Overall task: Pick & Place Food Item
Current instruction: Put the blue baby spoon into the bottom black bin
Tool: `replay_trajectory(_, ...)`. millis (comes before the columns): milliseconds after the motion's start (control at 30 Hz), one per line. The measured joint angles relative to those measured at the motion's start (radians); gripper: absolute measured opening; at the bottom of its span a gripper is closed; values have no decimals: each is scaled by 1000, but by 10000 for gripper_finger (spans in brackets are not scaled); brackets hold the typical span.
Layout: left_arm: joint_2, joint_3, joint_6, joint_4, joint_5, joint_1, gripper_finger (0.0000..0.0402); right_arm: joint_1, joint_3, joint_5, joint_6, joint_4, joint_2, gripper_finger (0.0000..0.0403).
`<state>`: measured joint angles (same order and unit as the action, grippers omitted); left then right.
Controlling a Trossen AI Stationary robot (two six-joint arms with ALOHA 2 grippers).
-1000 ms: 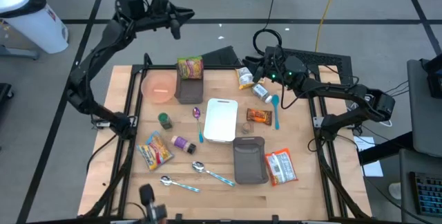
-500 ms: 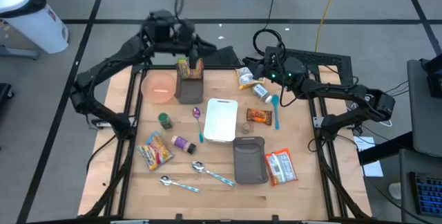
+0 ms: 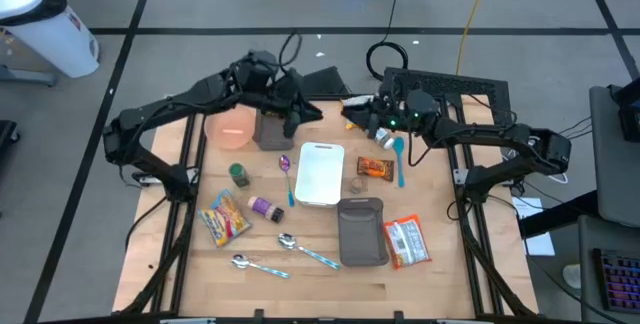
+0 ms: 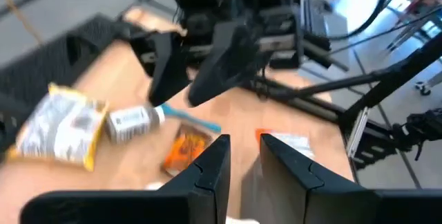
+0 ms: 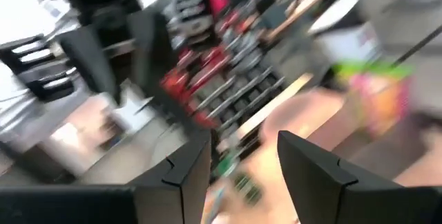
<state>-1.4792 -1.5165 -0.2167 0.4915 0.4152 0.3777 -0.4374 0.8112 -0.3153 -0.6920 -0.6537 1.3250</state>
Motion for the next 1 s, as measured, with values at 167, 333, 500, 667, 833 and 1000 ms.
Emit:
replay_trajectory(167, 1, 0, -98, 39, 1, -68, 86, 17, 0, -108, 30, 144, -33, 160)
replay_trajectory(333, 10, 0, -186, 16, -64, -166, 86, 59, 0, -105, 170, 272, -97, 160)
replay_trajectory(500, 89, 0, -212, 41, -186, -252, 85, 88, 0, -75, 243, 373, -187, 160)
replay_trajectory(667, 240, 0, -203, 41, -346, -278, 86, 93, 0, -21, 304, 478, -298, 160)
replay_trajectory(833, 365, -2, -181, 102, -502, -292, 85, 92, 0, 32, 374, 589, -379, 160)
replay_trajectory(1000, 420, -2, -189, 254, -677, -341, 85, 90, 0, 95, 436, 724, -439, 160)
